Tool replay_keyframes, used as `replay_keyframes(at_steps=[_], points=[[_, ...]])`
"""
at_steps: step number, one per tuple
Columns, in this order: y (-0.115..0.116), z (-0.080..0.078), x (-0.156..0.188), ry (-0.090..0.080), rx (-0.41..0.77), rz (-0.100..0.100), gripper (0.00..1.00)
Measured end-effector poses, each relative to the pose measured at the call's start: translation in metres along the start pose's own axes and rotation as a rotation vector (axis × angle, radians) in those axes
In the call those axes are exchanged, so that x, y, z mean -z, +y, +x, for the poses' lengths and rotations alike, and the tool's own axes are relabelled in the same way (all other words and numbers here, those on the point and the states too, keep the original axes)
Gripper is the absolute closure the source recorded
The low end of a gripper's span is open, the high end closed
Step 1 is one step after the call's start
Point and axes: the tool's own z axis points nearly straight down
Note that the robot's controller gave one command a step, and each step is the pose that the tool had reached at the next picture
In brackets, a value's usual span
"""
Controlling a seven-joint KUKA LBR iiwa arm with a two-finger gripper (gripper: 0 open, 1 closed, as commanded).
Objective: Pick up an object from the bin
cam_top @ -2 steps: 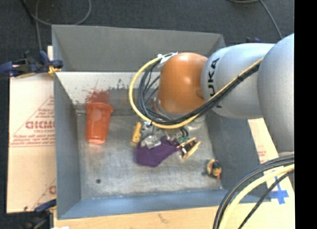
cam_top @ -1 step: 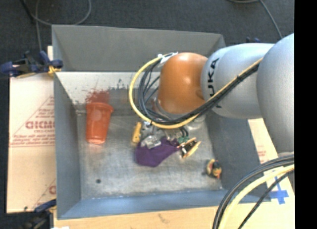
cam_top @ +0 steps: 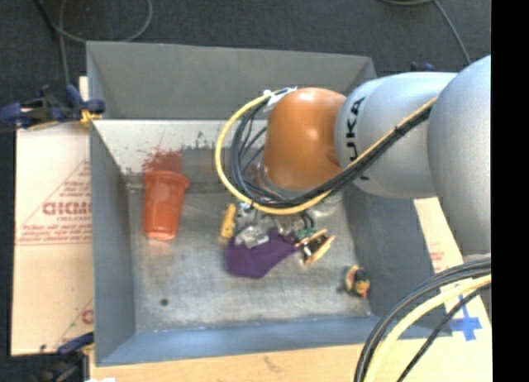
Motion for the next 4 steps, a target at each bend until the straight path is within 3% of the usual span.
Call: replay_keyframes(at_steps=[3, 4], points=[[0.0000, 0.0000, 0.0000, 0.001, -0.001, 0.000, 1.00], [0.0001, 0.0003, -0.0002, 0.001, -0.001, 0.000, 0.00]])
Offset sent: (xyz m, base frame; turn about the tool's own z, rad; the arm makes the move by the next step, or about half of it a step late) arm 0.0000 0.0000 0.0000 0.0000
